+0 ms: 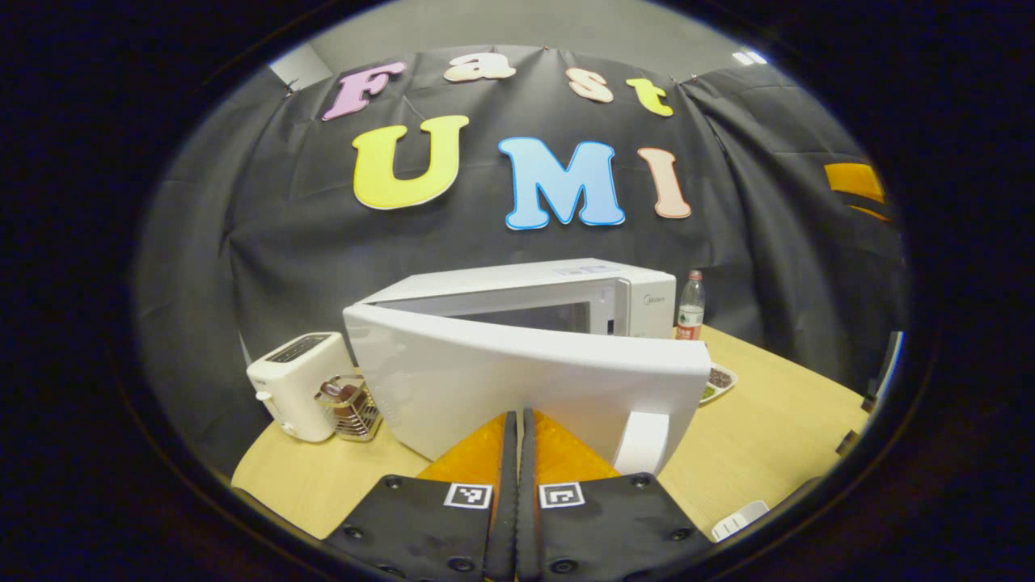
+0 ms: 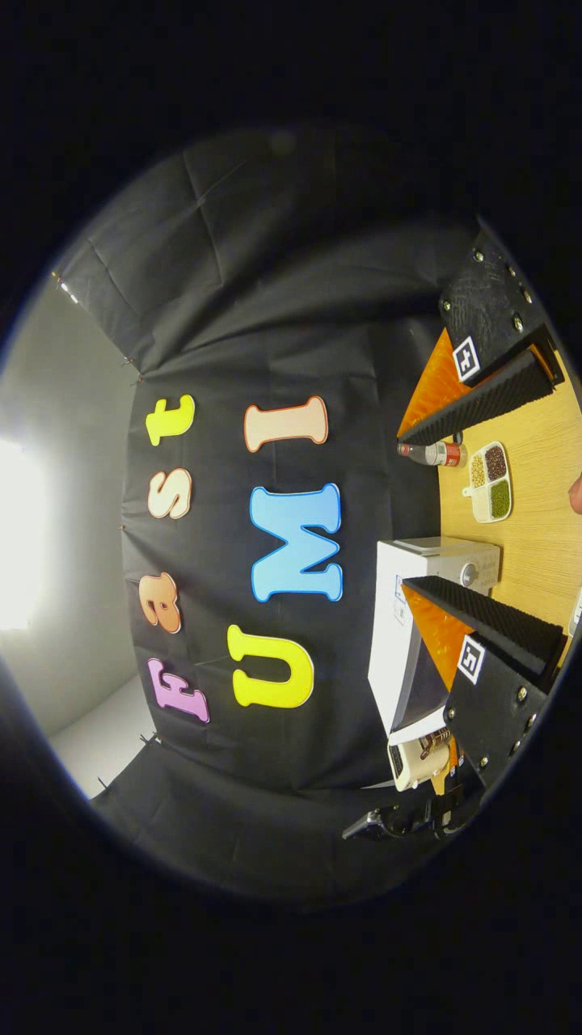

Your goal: Open the microwave oven with the left hand, put the food in, and close the microwave oven.

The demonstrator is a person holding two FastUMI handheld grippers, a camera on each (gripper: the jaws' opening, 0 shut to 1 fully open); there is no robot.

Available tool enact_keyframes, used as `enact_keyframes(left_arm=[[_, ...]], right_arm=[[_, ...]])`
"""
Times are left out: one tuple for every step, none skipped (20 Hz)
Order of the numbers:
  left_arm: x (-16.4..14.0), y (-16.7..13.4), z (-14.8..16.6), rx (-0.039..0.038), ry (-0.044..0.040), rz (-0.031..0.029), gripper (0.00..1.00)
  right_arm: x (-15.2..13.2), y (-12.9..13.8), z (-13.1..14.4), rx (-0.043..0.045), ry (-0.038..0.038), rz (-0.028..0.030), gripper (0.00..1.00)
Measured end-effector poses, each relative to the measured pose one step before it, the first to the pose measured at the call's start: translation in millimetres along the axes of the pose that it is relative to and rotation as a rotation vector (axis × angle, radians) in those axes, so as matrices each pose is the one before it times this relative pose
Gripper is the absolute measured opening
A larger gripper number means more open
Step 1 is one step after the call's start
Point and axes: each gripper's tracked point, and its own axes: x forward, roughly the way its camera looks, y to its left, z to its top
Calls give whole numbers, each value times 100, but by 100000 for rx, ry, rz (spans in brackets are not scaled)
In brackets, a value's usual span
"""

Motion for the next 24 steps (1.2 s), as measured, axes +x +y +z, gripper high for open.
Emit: enact_keyframes(left_arm=[[827, 144, 387, 154, -812, -1127, 7], [759, 32, 173, -340, -571, -903, 7], [839, 83, 294, -747, -214, -925, 7], [804, -11, 246, -804, -162, -1075, 7], [781, 60, 179, -594, -488, -978, 7], [655, -82, 2, -12, -207, -787, 7], [766, 8, 112, 244, -247, -824, 7], [743, -91, 208, 273, -404, -825, 7], [664, -14, 208, 329, -188, -706, 7], [661, -27, 115, 223, -83, -592, 7], [560, -70, 128, -72, -106, -528, 7], [697, -46, 33, -289, -380, -872, 7], [706, 6, 130, -14, -246, -359, 7], [471, -18, 49, 126, -84, -345, 7], [604, -33, 77, -26, -125, -227, 7], [415, -38, -64, -130, 232, -220, 7], [538, -10, 84, -142, -134, -210, 7], [520, -59, 56, 48, -120, 32, 7], [420, 30, 197, 433, -338, 102, 7], [317, 56, -144, 144, -210, 148, 5], [417, 75, 20, -414, -185, 76, 5], [233, 1, 43, -606, 125, 249, 5], [338, 197, 183, -233, -286, 775, 7], [266, 282, -64, -797, 257, 994, 7]], right_arm=[[79, 45, -104, -457, 404, -1328, 98], [-13, -103, -106, -351, 227, -1521, 98], [-15, -184, -39, -8, 46, -1646, 98], [-28, -94, -192, 105, 321, -1723, 98], [-96, -183, -106, -12, 113, -1839, 98], [-64, -260, -101, -15, 10, -1818, 98], [-150, -195, -180, -50, 370, -1512, 98], [-135, -133, -181, -194, 432, -1450, 98], [-54, -206, -162, -211, 456, -1497, 98], [96, -286, -215, -113, 480, -1186, 98], [-14, -189, -49, 95, 190, -1214, 98], [74, -146, 12, 7, -48, -1007, 98], [41, -84, 153, -132, -192, -862, 98], [59, -122, -132, -376, 71, -888, 98], [163, -57, -101, -448, 347, -571, 98], [171, -72, -195, -450, 535, -551, 98], [90, -27, -42, -412, 381, -426, 98], [226, -14, 25, -365, 280, -337, 98], [204, 31, -69, -438, 427, -215, 98], [514, 102, -73, -502, 242, 232, 98], [101, 0, 5, -674, 308, 26, 98], [60, -92, -192, -735, 330, -16, 98], [122, -92, -52, -569, 234, -202, 98], [50, 73, -19, -292, 123, 233, 98]])
